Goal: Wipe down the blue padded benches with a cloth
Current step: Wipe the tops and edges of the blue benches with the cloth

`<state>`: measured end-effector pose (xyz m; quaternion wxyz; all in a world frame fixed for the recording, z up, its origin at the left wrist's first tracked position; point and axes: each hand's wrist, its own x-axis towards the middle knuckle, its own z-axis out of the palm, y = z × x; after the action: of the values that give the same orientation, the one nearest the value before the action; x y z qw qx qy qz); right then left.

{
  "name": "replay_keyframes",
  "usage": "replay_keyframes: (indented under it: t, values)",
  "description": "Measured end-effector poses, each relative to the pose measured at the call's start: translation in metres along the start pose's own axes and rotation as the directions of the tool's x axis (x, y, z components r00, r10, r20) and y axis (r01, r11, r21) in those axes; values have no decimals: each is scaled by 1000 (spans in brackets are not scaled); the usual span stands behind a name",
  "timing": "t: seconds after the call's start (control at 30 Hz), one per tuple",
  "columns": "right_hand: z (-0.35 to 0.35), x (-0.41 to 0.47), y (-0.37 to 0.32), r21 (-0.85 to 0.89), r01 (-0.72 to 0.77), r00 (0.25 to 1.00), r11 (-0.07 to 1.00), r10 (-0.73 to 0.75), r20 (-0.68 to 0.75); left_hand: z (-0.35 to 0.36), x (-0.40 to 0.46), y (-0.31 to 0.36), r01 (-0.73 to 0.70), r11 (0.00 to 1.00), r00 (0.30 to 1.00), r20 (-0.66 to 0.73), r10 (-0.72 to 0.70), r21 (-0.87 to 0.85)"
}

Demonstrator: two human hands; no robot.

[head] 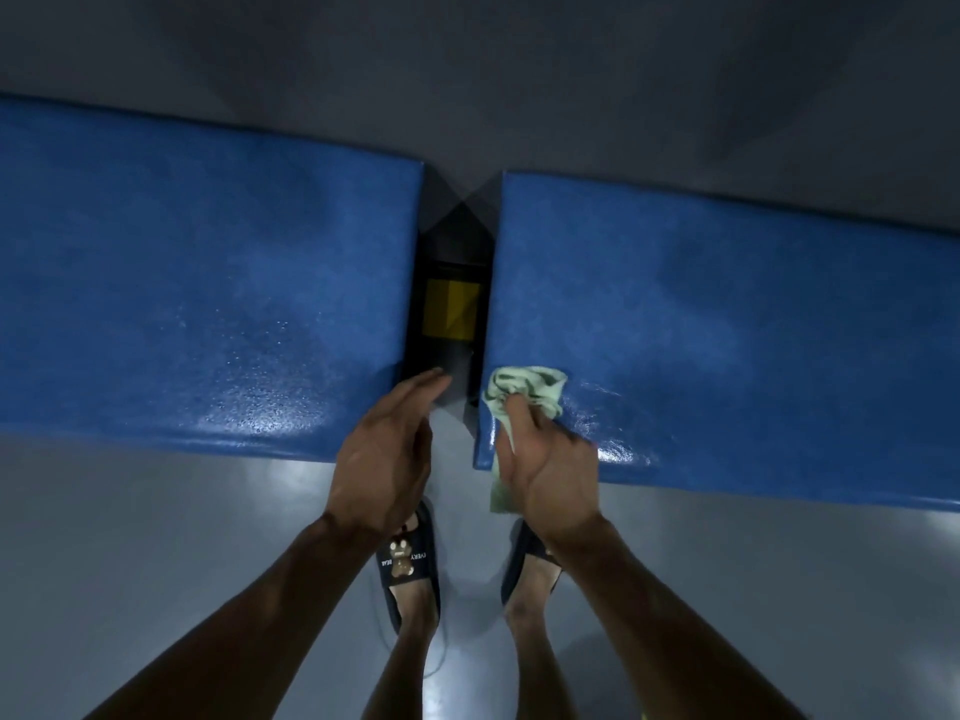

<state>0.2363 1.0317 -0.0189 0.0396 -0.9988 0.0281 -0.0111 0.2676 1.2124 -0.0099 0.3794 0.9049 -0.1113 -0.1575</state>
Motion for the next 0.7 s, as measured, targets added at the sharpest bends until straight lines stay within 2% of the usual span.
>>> replay_keyframes:
  t: [0.07,0.23,0.3,0.37,0.43,0.6,0.63,0.7]
  values:
    - [2,11,3,-32,116,991,993,-118,-56,1,-1,-1,-1,1000,1000,-10,2,12]
    - [5,29,-10,43,93,996,995,-92,-18,3,-5,-1,-11,1000,1000,-25,11,17]
    - [5,12,-8,78,201,980,976,-200,-22,1,-7,0,-16,999,999,-44,17,28]
    - [4,-9,-4,91,345,938,934,-345,-11,-4,-8,1,-16,999,998,-53,17,33]
    - [5,-15,1,70,411,911,909,-413,13,-8,-7,1,-7,1000,998,-69,9,23]
    - [7,30,12,18,618,774,786,-613,161,-13,-6,2,22,1000,995,-97,-22,7]
    - [4,46,10,-10,600,789,800,-589,175,-13,-6,2,30,1000,995,-97,-30,7]
    - [-3,78,2,-47,489,865,871,-477,152,-14,-6,3,38,999,995,-96,-37,2]
